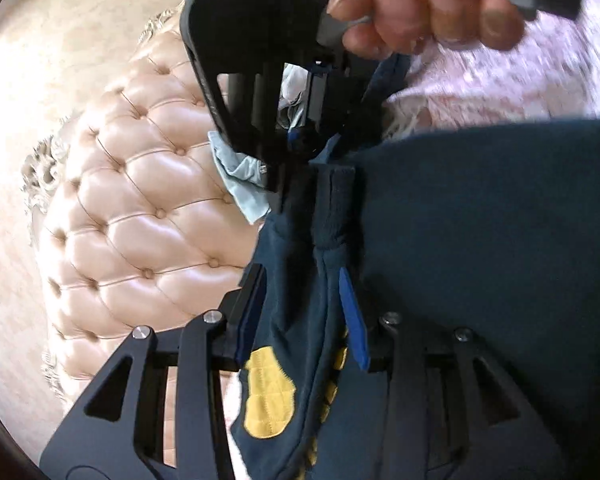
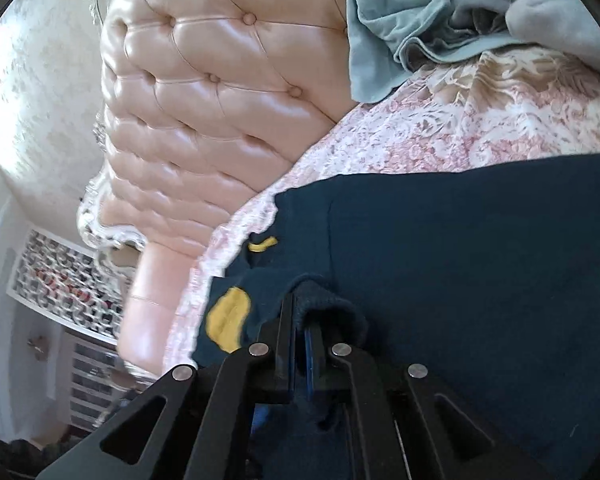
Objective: Fold clothes
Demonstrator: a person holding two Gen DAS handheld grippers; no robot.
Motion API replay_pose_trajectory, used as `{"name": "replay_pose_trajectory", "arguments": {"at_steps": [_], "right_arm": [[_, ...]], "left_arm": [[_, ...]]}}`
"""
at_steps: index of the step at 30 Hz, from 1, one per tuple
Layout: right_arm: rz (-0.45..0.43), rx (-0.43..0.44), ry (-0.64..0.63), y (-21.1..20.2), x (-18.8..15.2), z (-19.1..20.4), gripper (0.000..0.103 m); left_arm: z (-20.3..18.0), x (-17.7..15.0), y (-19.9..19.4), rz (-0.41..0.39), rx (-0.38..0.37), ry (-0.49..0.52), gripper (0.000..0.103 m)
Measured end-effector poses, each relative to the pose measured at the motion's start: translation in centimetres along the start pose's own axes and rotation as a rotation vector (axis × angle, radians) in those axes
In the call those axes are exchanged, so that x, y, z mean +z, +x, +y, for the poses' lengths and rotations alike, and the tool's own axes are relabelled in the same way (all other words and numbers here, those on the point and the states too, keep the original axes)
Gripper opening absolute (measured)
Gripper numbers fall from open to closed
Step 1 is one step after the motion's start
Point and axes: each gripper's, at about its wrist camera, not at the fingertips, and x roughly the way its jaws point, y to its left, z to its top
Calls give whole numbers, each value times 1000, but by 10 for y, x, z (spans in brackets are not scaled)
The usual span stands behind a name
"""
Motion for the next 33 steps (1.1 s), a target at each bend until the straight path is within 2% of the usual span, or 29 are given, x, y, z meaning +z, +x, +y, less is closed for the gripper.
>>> {"name": "replay_pose_trajectory", "arguments": {"at_steps": [3, 8, 9, 11, 13, 15, 17, 22, 29, 32, 33], "right_arm": [[-3, 23, -2, -3, 0, 6, 3], [6, 63, -15, -6, -2, 16, 3], [8, 72, -20, -6, -2, 18, 3], [-2, 70, -22, -7, -2, 20, 3], [-17, 54, -6, -9, -2, 16, 3], [-14, 10, 15, -7, -3, 10, 3], [19, -50, 35, 3, -7, 2, 3], [38, -200, -33, 17, -15, 10, 2], [20, -388, -173, 9, -28, 36, 2], [-2, -411, -213, 2, -34, 45, 2], [2, -413, -220, 2, -34, 46, 2]], "left_arm": [[-3, -8, 10, 11, -58, -8, 42], [10, -1, 38, 111, -129, -44, 39], [11, 1, 43, 134, -150, -54, 12], [1, 1, 41, 128, -105, 12, 10], [-10, 0, 22, 78, -52, 82, 9], [-18, -3, 7, 62, -14, 143, 8], [-27, -6, 9, 76, -35, 180, 8], [-38, -5, 12, 87, -22, 268, 7], [-30, -8, 8, 60, 0, 292, 8], [-23, -8, 3, 36, 26, 274, 8], [-23, -10, 3, 36, 5, 273, 8]]}}
